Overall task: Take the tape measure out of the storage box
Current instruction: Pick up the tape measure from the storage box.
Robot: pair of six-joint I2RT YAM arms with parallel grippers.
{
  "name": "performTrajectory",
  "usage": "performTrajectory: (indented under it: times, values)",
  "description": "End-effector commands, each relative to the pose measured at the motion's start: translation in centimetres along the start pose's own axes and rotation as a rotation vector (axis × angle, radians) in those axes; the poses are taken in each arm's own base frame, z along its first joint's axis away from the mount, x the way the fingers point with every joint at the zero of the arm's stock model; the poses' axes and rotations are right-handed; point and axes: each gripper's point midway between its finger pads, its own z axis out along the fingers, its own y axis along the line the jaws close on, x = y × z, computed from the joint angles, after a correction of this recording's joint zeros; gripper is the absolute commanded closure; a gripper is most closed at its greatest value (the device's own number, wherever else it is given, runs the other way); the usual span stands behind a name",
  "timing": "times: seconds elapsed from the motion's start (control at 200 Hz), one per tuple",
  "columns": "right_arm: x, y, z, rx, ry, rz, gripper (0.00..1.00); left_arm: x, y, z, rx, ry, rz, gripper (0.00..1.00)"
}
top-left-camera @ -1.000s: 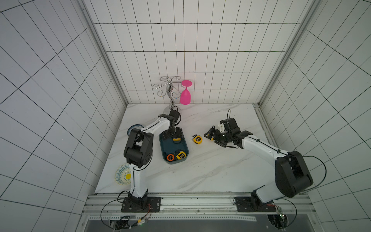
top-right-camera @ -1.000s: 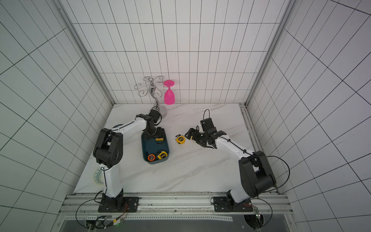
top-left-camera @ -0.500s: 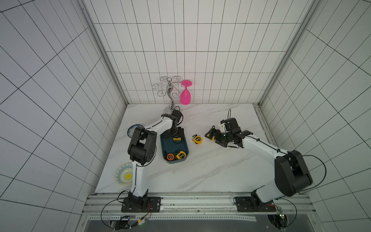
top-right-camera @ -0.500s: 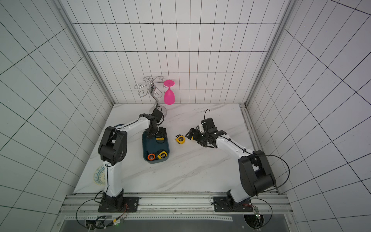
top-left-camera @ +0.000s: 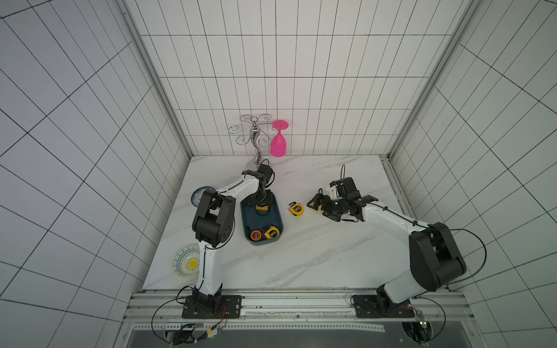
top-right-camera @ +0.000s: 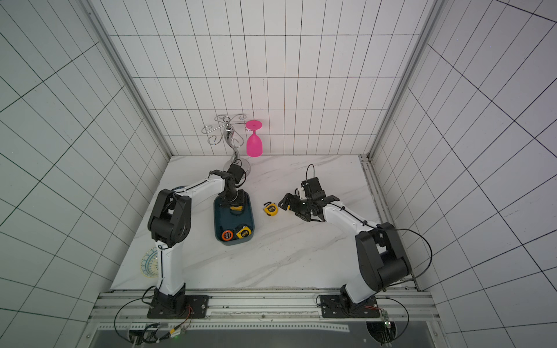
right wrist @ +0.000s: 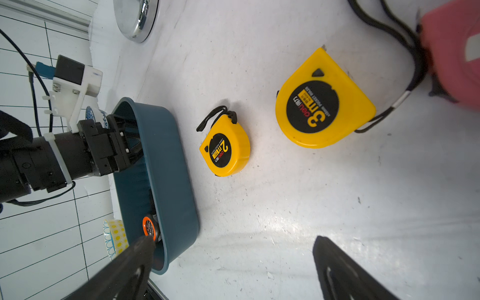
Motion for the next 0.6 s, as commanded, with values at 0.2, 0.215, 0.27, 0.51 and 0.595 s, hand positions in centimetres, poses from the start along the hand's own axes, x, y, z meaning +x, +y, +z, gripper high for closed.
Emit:
performTrajectory:
  times: [0.2,0.215,0.27,0.51,0.595]
  values:
    - [-0.7,0.5,-0.2,-0.013,-0.003,-0.008,0.01,0.3,0.1,1.5,-0.004,0.036,-0.003,0.53]
    - [-0.7,0.5,-0.2,-0.013,-0.002,-0.008,0.01,0.3,0.1,1.4,-0.002,0.034,-0.004,0.56]
    - [-0.6,0.5,-0.2,-0.016,-0.001,-0.008,0.01,0.3,0.0,1.1,0.003,0.032,-0.01,0.64]
    - [-0.4,1.1,-0.3,-0.031,0.003,-0.032,0.01,0.8,-0.2,-2.4,0.052,-0.009,-0.07,1.0]
    - [-0.3,1.6,-0.3,-0.038,0.0,-0.05,0.01,0.9,-0.2,-4.3,0.079,-0.038,-0.101,1.0]
